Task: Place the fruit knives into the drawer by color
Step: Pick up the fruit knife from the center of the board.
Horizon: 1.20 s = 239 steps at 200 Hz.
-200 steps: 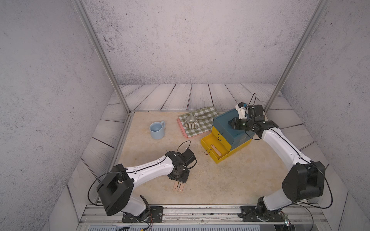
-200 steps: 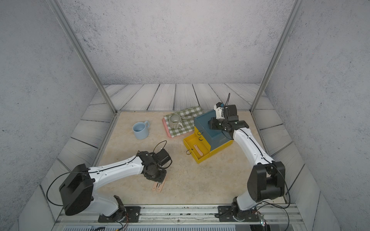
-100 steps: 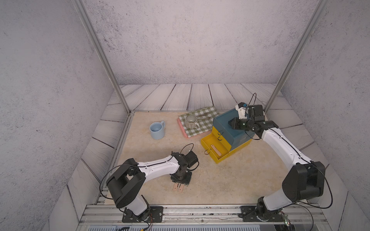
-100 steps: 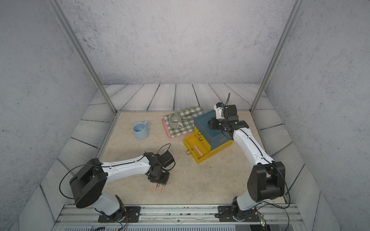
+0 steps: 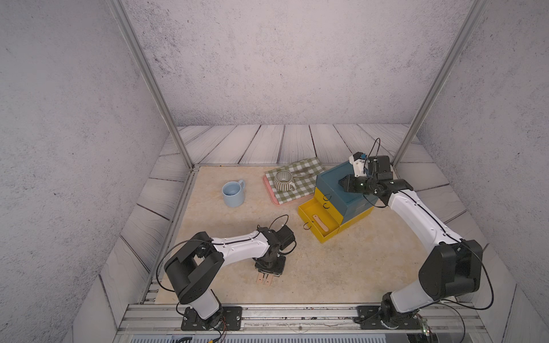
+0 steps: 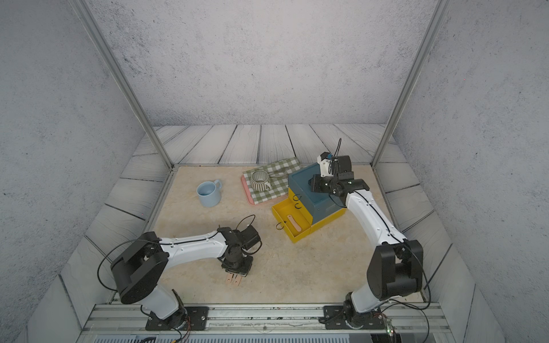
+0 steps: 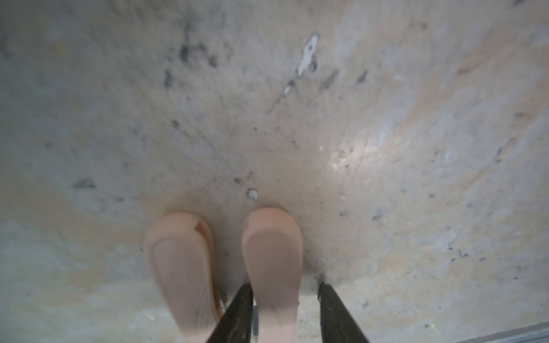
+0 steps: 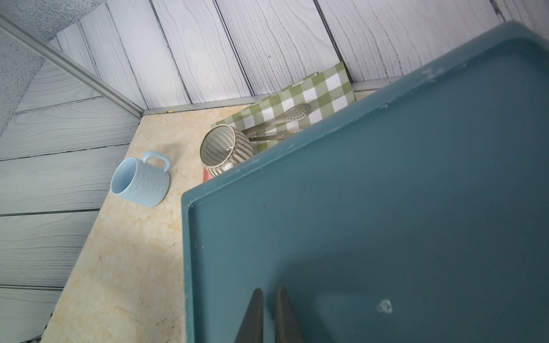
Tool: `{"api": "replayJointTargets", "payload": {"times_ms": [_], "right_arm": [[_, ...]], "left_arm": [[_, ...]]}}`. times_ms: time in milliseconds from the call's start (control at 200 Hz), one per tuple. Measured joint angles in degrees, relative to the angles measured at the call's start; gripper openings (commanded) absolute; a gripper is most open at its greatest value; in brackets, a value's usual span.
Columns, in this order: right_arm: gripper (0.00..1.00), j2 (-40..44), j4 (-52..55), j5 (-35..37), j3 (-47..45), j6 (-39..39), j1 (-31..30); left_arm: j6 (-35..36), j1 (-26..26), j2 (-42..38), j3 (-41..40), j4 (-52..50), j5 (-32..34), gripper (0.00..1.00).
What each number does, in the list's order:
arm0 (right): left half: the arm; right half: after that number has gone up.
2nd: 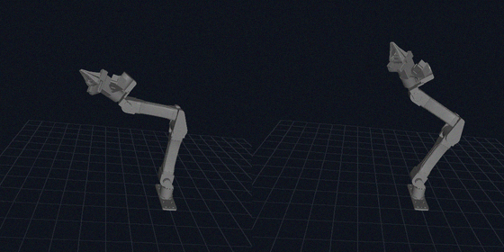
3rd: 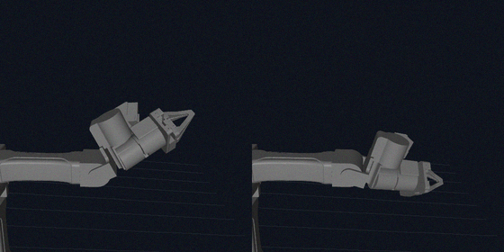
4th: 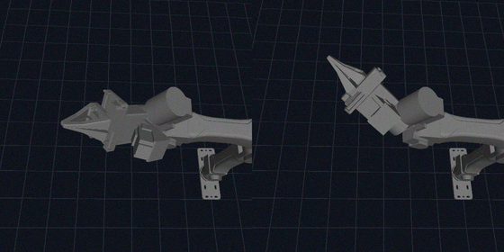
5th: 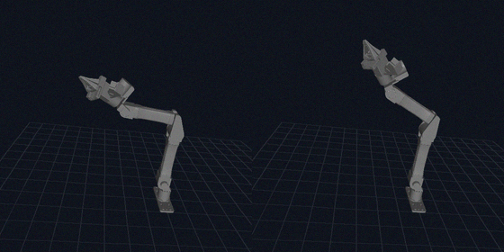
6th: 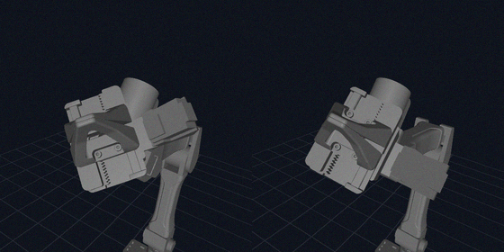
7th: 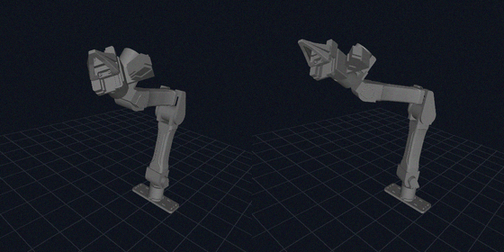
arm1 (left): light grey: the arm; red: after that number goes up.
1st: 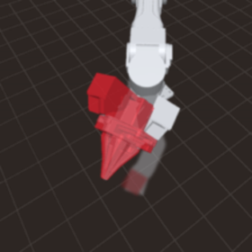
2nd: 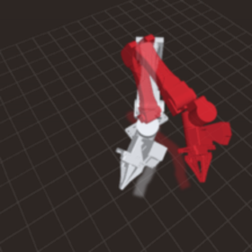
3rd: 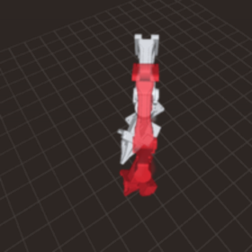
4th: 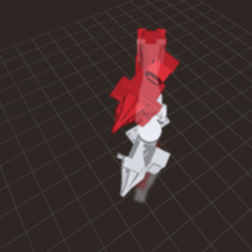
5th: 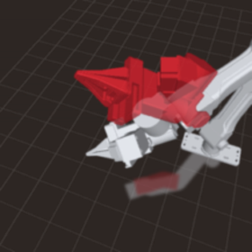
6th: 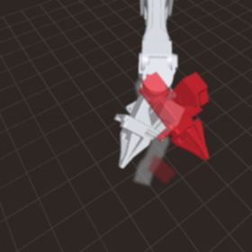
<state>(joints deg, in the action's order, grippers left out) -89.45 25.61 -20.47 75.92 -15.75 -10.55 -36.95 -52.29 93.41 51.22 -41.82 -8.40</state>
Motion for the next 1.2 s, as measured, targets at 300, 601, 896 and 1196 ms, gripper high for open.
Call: {"api": "replayJointTargets", "payload": {"times_ms": [300, 601, 896, 1196], "right_arm": [[0.13, 0.0, 0.0, 0.0, 0.0, 0.0, -0.02], [0.13, 0.02, 0.0, 0.0, 0.0, 0.04, -0.02], [0.13, 0.04, 0.0, 0.0, 0.0, 0.15, -0.02], [0.13, 0.04, 0.0, -0.02, 0.0, 0.15, 0.0]], "left_arm": [[-0.13, 0.0, 1.84, 1.81, -2.34, 0.96, 0.27], [0.09, -0.02, 5.97, 6.84, -5.79, 1.79, 0.27], [2.05, -0.02, 11.06, 19.43, -7.82, 3.28, 0.27], [4.24, 0.07, 16.5, 34.67, -11.21, 3.91, 0.27]]}}
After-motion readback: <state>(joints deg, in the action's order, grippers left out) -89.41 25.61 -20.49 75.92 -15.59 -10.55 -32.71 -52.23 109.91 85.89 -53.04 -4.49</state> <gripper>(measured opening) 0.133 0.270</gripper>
